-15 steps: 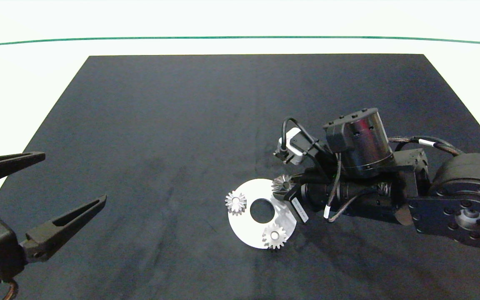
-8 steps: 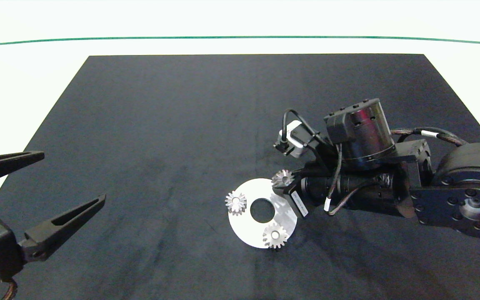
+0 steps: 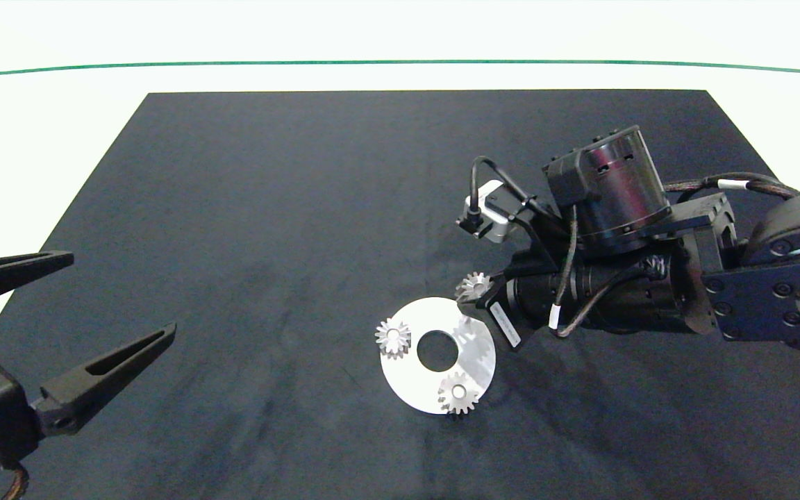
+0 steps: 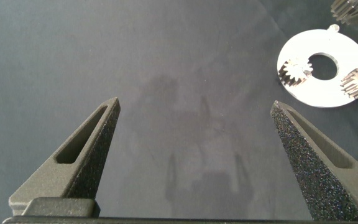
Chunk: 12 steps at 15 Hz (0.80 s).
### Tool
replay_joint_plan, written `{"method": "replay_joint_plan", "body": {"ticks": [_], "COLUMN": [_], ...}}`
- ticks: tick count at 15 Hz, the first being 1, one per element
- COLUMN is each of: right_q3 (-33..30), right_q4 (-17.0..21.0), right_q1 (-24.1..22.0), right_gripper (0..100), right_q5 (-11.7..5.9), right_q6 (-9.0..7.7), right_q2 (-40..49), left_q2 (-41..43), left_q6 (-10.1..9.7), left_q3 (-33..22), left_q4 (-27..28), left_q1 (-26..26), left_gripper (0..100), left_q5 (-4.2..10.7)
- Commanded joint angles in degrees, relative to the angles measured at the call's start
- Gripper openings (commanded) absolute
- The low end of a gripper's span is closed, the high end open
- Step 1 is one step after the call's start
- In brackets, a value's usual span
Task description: Install three planetary gears onto the carrier pins
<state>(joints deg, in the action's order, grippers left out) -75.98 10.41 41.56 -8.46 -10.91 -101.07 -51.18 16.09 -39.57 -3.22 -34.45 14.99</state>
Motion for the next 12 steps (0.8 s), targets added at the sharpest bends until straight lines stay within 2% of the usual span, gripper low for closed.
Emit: {"method": "replay_joint_plan", "body": {"ticks": [1,5,8,10,12], "right_q3": [-0.1,-0.5,-5.6,-7.9,-8.0], "right_q4": [1.0,1.5,8.4,9.8,9.9], "right_q1": [-0.1,-0.2,-0.1,-0.1,0.0], "right_gripper": [0,0,0,0,0], "right_q5": [-0.07,-0.33,-0.24,-0.59,-2.17], "right_q6": [-0.16,-0.25,-0.25,-0.43,-0.78], "right_q2": [-0.5,-1.4,-2.0,-2.6,-3.0], "left_q2": [0.0,0.1,0.1,0.1,0.1], "left_q6": [0.08,0.08,0.08,0.08,0.08], "left_q3": [-0.1,-0.2,-0.3,-0.4,-0.4], "left_q4": [0.0,0.0,0.0,0.0,0.0], "left_q1": [0.0,0.0,0.0,0.1,0.0], "left_gripper": [100,100,100,100,100], "left_q5": [0.12,0.03,0.12,0.12,0.03]}}
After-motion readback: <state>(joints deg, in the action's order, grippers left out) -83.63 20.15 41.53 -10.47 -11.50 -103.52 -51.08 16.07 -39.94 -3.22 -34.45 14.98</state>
